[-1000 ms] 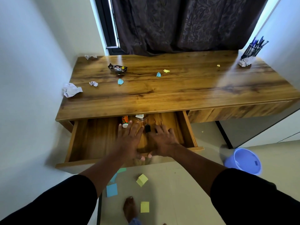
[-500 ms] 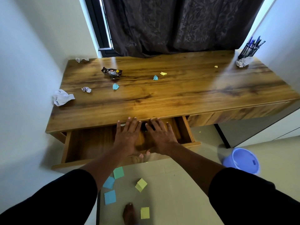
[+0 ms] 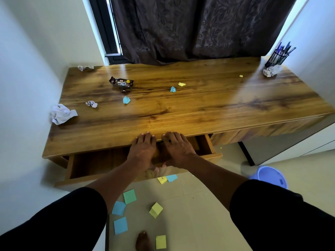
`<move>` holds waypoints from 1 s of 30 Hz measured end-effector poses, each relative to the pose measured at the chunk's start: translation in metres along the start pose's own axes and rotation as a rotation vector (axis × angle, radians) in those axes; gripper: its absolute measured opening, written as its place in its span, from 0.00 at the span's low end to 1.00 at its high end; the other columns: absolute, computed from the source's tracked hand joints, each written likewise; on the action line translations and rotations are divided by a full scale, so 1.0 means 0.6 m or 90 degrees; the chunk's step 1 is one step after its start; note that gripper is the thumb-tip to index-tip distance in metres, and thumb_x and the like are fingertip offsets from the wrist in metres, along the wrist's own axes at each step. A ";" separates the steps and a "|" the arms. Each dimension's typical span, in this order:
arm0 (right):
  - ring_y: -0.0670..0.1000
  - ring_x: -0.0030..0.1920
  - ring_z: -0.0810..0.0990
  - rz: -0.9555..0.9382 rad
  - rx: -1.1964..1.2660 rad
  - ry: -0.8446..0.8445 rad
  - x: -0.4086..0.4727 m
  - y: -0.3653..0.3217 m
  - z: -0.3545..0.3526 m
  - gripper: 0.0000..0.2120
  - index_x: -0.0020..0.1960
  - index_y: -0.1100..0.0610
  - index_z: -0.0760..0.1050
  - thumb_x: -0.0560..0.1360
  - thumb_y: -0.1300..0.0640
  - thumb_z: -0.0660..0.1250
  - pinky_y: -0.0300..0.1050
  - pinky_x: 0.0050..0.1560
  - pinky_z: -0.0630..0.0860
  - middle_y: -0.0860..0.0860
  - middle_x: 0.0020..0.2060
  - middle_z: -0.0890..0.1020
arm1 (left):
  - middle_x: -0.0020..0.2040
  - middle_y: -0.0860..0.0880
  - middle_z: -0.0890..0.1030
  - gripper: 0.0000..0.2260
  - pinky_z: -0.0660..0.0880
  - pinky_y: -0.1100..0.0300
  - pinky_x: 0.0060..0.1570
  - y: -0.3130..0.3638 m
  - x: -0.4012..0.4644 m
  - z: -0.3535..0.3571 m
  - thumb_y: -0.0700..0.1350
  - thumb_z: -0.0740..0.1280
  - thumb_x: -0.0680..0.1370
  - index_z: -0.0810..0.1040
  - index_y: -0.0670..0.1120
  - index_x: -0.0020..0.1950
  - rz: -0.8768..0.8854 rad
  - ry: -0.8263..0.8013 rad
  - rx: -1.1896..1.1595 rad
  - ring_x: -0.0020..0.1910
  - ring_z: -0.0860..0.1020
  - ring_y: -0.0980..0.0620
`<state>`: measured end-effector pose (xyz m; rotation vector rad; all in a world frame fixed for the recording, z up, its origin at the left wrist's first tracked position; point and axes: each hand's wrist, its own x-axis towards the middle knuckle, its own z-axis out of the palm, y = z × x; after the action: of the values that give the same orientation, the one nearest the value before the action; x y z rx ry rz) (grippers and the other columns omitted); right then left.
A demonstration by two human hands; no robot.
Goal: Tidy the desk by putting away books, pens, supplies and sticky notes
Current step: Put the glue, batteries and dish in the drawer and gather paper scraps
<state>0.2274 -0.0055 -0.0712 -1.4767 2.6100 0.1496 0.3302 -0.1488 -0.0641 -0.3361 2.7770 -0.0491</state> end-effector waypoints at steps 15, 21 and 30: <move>0.58 0.66 0.70 0.027 0.010 -0.023 0.032 -0.005 -0.044 0.37 0.72 0.54 0.71 0.70 0.35 0.74 0.53 0.60 0.79 0.57 0.67 0.70 | 0.75 0.44 0.70 0.41 0.72 0.51 0.66 -0.015 0.024 -0.038 0.65 0.72 0.73 0.62 0.46 0.79 0.024 -0.007 0.042 0.71 0.71 0.43; 0.57 0.63 0.73 0.033 0.008 -0.021 0.037 -0.010 -0.060 0.33 0.68 0.55 0.75 0.71 0.36 0.74 0.52 0.56 0.78 0.56 0.64 0.73 | 0.63 0.48 0.79 0.29 0.76 0.53 0.59 -0.019 0.026 -0.057 0.64 0.72 0.74 0.75 0.50 0.68 0.040 0.022 0.062 0.61 0.78 0.47; 0.57 0.57 0.77 0.070 0.012 0.016 0.053 -0.020 -0.056 0.24 0.64 0.52 0.78 0.73 0.39 0.70 0.51 0.50 0.78 0.55 0.58 0.77 | 0.58 0.48 0.82 0.13 0.74 0.55 0.51 -0.020 0.033 -0.055 0.55 0.70 0.79 0.80 0.50 0.59 0.052 0.095 0.059 0.56 0.80 0.47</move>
<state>0.2192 -0.0439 -0.0435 -1.3375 2.7051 0.1183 0.3036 -0.1657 -0.0387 -0.2035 2.9208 -0.1901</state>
